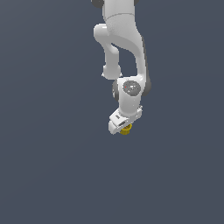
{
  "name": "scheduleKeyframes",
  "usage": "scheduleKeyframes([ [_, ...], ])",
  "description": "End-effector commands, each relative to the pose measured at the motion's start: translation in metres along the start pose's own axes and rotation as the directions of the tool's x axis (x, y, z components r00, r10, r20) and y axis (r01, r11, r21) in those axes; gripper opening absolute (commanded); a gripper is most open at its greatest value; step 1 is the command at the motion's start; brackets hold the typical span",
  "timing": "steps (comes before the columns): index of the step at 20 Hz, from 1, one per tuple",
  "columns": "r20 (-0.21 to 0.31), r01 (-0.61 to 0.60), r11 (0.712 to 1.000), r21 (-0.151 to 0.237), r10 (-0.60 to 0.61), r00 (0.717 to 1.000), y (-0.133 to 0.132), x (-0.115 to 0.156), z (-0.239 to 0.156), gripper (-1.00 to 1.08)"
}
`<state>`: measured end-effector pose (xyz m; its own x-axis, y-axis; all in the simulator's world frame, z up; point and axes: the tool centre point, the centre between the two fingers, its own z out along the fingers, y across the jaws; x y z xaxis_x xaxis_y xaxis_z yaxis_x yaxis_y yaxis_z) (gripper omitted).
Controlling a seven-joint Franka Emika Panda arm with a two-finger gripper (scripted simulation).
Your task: Pick up the object and move it to a goal position.
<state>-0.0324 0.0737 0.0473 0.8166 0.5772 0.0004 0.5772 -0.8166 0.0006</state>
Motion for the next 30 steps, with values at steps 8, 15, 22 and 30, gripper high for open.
scheduleKeyframes([
  [8,0.0,0.0,1.0,0.0,0.0,1.0,-0.011,0.005,-0.014,-1.0],
  [15,0.001,0.001,1.0,-0.001,-0.001,1.0,-0.044,0.02,-0.058,-1.0],
  [22,0.001,0.002,1.0,-0.001,-0.002,1.0,-0.092,0.043,-0.123,-1.0],
  [30,0.001,0.002,1.0,0.0,-0.002,1.0,-0.132,0.065,-0.178,-1.0],
])
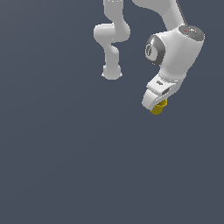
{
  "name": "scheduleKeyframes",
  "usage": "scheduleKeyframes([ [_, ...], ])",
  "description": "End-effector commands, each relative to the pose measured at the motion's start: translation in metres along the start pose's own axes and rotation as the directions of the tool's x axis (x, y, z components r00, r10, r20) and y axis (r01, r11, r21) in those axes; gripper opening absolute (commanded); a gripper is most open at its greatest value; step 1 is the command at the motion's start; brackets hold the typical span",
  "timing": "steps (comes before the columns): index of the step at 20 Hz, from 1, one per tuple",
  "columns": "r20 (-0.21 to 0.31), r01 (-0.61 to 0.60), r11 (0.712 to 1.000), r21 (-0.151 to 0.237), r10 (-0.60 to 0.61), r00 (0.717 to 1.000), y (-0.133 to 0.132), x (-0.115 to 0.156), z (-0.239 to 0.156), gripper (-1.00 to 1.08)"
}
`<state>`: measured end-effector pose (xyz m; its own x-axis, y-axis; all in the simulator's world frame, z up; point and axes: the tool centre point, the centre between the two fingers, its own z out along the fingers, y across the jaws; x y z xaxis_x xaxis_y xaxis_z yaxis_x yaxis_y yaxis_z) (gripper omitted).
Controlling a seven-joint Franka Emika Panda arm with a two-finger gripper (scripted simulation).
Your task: Pick up the object and move it to a goal position.
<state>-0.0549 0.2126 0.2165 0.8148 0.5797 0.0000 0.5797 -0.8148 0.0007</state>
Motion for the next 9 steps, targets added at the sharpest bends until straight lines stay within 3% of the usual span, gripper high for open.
scheduleKeyframes([
  [1,0.0,-0.001,1.0,0.0,0.001,1.0,-0.009,0.005,-0.013,-1.0],
  [9,0.0,-0.002,1.0,0.001,0.002,1.0,-0.019,0.013,-0.029,-1.0],
])
